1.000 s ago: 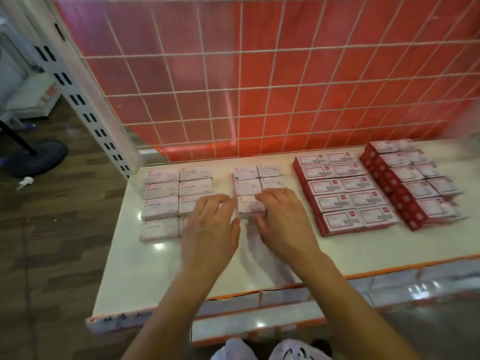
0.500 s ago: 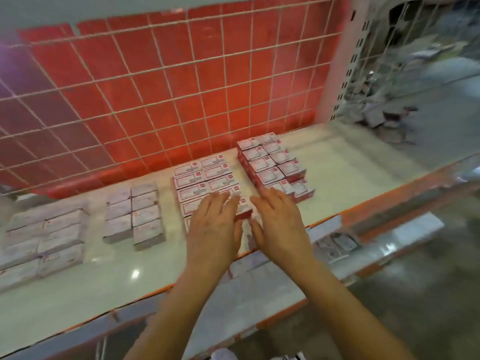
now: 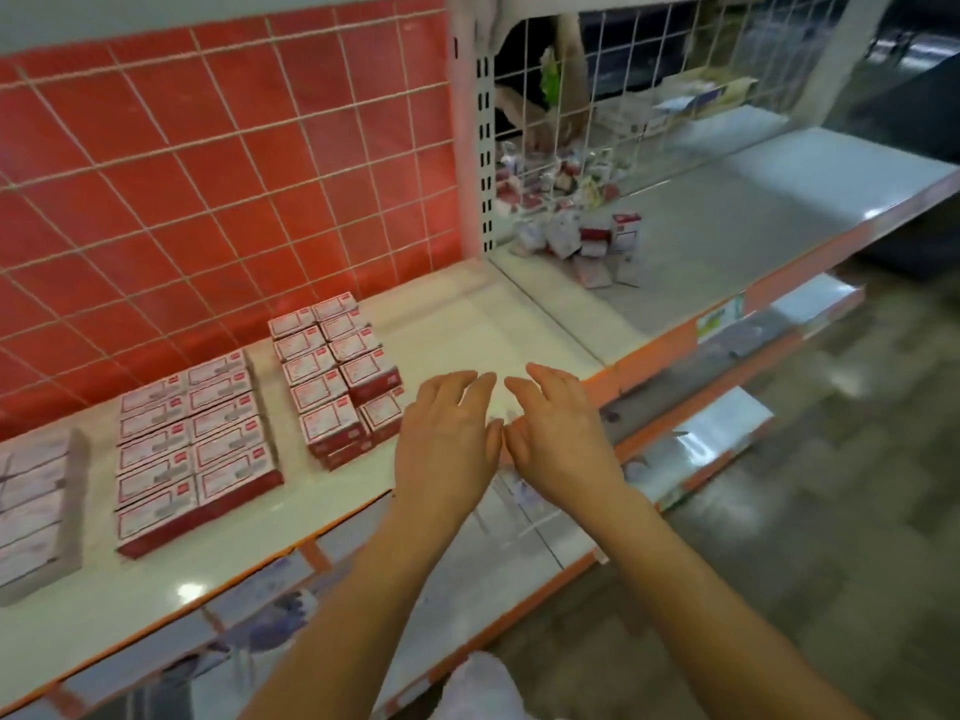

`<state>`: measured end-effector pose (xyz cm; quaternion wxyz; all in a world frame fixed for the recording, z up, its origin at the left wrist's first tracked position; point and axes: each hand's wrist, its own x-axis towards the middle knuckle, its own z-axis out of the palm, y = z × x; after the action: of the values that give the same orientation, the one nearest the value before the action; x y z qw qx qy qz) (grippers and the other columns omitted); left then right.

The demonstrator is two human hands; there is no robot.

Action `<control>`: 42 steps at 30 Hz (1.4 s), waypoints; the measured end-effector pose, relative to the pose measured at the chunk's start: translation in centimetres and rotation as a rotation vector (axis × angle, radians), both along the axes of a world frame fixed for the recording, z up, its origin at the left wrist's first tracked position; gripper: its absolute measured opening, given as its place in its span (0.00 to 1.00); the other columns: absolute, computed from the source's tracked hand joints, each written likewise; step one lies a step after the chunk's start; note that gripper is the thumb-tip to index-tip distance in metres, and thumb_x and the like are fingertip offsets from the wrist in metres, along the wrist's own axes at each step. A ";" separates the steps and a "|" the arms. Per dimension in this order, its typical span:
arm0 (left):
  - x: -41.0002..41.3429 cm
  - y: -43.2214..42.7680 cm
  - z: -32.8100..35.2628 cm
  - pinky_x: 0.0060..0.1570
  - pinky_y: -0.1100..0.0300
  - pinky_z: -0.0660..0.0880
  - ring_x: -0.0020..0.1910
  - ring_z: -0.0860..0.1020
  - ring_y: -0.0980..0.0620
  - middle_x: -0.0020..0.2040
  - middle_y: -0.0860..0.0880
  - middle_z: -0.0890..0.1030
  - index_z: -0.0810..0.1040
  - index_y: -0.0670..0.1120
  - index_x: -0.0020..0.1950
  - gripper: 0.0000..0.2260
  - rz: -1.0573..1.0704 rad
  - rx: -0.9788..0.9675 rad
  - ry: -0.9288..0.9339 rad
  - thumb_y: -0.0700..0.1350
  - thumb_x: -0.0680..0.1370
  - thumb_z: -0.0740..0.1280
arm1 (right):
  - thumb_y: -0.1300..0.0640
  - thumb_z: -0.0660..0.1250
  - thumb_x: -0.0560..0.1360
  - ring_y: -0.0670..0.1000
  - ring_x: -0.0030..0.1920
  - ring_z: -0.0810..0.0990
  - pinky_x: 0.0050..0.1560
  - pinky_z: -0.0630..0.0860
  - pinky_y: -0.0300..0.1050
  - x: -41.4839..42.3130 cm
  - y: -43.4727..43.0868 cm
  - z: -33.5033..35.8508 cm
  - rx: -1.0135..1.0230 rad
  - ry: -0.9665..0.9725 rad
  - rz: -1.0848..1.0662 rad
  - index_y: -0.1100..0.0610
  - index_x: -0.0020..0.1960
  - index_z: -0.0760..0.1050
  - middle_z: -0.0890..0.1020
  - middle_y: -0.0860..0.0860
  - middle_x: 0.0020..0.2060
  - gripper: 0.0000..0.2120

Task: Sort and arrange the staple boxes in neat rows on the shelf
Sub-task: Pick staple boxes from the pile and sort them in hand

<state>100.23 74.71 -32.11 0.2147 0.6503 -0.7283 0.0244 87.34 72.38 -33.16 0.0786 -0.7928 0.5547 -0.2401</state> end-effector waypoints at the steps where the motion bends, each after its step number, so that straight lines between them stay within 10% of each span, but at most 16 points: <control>1: -0.8 -0.8 0.0 0.53 0.48 0.76 0.57 0.77 0.41 0.58 0.43 0.80 0.77 0.43 0.63 0.21 -0.016 0.013 0.009 0.44 0.71 0.74 | 0.59 0.64 0.66 0.67 0.57 0.76 0.57 0.74 0.60 -0.7 -0.6 0.0 0.008 -0.012 -0.012 0.65 0.58 0.77 0.78 0.66 0.57 0.21; 10: -7.2 -9.7 -0.8 0.60 0.53 0.68 0.64 0.71 0.45 0.66 0.47 0.74 0.70 0.47 0.71 0.22 -0.083 0.105 0.063 0.49 0.78 0.65 | 0.59 0.65 0.75 0.61 0.68 0.65 0.67 0.64 0.53 -7.8 -8.6 -0.4 0.080 0.041 -0.073 0.61 0.68 0.70 0.70 0.60 0.68 0.23; 18: -11.5 -18.9 -1.1 0.56 0.51 0.70 0.61 0.72 0.41 0.64 0.42 0.74 0.69 0.44 0.71 0.23 -0.070 0.219 0.072 0.51 0.78 0.64 | 0.62 0.67 0.65 0.66 0.50 0.78 0.50 0.75 0.55 -13.8 -17.1 -1.9 0.065 0.040 -0.153 0.64 0.57 0.77 0.79 0.63 0.51 0.20; 28: -15.8 -24.3 -2.6 0.45 0.55 0.71 0.53 0.75 0.44 0.55 0.43 0.76 0.72 0.42 0.60 0.22 0.191 0.276 0.043 0.59 0.77 0.61 | 0.63 0.63 0.74 0.57 0.65 0.68 0.64 0.66 0.49 -17.8 -25.5 -1.6 0.142 0.056 -0.115 0.54 0.67 0.70 0.71 0.55 0.65 0.21; 33: -17.7 -26.2 -2.6 0.42 0.57 0.65 0.53 0.72 0.45 0.55 0.44 0.75 0.73 0.45 0.60 0.23 0.324 0.292 0.091 0.62 0.77 0.60 | 0.50 0.69 0.71 0.57 0.60 0.72 0.59 0.72 0.51 -17.6 -28.1 -2.4 0.173 0.072 -0.008 0.54 0.62 0.72 0.76 0.54 0.59 0.21; 42: -18.2 -27.1 -2.5 0.46 0.54 0.71 0.53 0.73 0.44 0.53 0.43 0.75 0.73 0.44 0.61 0.21 0.493 0.335 0.112 0.58 0.77 0.61 | 0.55 0.72 0.70 0.58 0.55 0.75 0.56 0.67 0.49 -17.9 -29.3 -3.3 0.110 -0.074 0.067 0.59 0.54 0.76 0.78 0.57 0.52 0.15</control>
<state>82.01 47.61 -34.61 0.1321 0.8340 -0.5296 -0.0805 69.42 43.10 -36.51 0.1506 -0.7958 0.5371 -0.2356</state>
